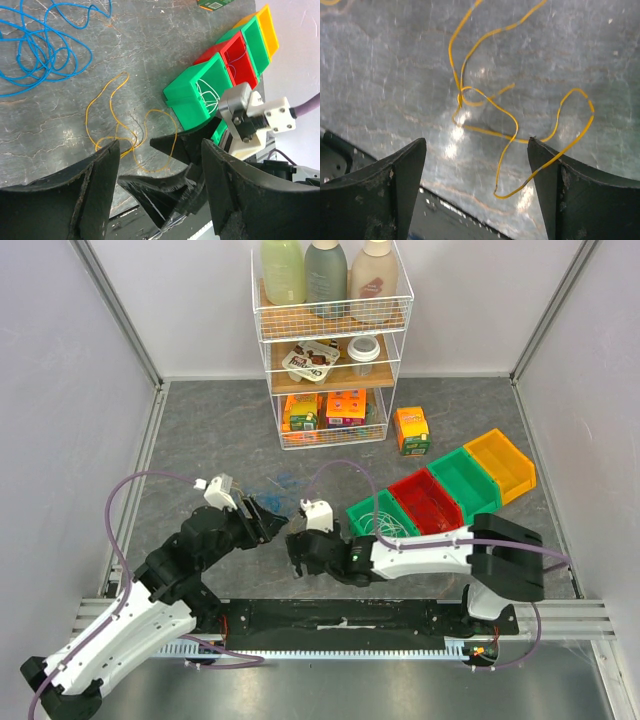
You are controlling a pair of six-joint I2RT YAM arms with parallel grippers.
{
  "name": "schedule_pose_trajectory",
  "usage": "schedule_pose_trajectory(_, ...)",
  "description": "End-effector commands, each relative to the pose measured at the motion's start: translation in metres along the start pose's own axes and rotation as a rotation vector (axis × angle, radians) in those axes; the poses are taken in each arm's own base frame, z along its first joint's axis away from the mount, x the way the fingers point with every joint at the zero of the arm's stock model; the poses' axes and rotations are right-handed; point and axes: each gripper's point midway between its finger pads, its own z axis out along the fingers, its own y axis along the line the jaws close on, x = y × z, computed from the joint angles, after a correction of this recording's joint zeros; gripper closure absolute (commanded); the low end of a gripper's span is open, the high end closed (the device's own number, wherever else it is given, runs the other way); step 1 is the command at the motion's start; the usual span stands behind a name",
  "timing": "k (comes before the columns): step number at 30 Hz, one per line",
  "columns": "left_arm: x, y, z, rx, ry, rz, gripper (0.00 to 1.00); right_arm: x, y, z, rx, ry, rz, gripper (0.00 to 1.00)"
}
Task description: Untangle the cables
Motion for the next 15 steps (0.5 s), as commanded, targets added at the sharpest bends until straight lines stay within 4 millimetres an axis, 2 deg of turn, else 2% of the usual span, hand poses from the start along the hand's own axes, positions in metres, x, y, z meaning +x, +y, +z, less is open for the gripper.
schedule_pose_trajectory(1, -0.012, -0.002, -0.008, -0.012, -0.046, -0.015, 0.28, -0.047, 0.016, 0.016, 0.075, -0.165, 0.043, 0.10)
schedule_pose_trajectory(3, -0.012, 0.000, -0.011, -0.012, -0.054, -0.016, 0.28, -0.054, 0.012, 0.024, 0.147, -0.186, 0.022, 0.11)
schedule_pose_trajectory(4, -0.013, 0.001, -0.012, -0.014, -0.060, -0.016, 0.28, -0.053, 0.004, 0.028, 0.206, -0.189, -0.003, 0.11)
schedule_pose_trajectory(9, -0.013, 0.005, -0.015, -0.025, -0.065, -0.009, 0.28, -0.055, 0.000, 0.045, 0.301, -0.198, -0.077, 0.22)
schedule_pose_trajectory(10, -0.013, 0.006, -0.016, -0.027, -0.067, -0.008, 0.28, -0.056, 0.000, 0.048, 0.307, -0.200, -0.085, 0.33)
schedule_pose_trajectory(11, -0.013, 0.007, -0.016, -0.030, -0.068, -0.006, 0.28, -0.055, -0.002, 0.049, 0.318, -0.202, -0.099, 0.56)
schedule_pose_trajectory(12, -0.013, 0.006, -0.016, -0.029, -0.070, -0.005, 0.28, -0.056, -0.005, 0.049, 0.330, -0.207, -0.097, 0.70)
schedule_pose_trajectory(15, -0.015, 0.008, -0.018, -0.035, -0.081, -0.001, 0.28, -0.062, -0.011, 0.044, 0.352, -0.235, -0.111, 0.75)
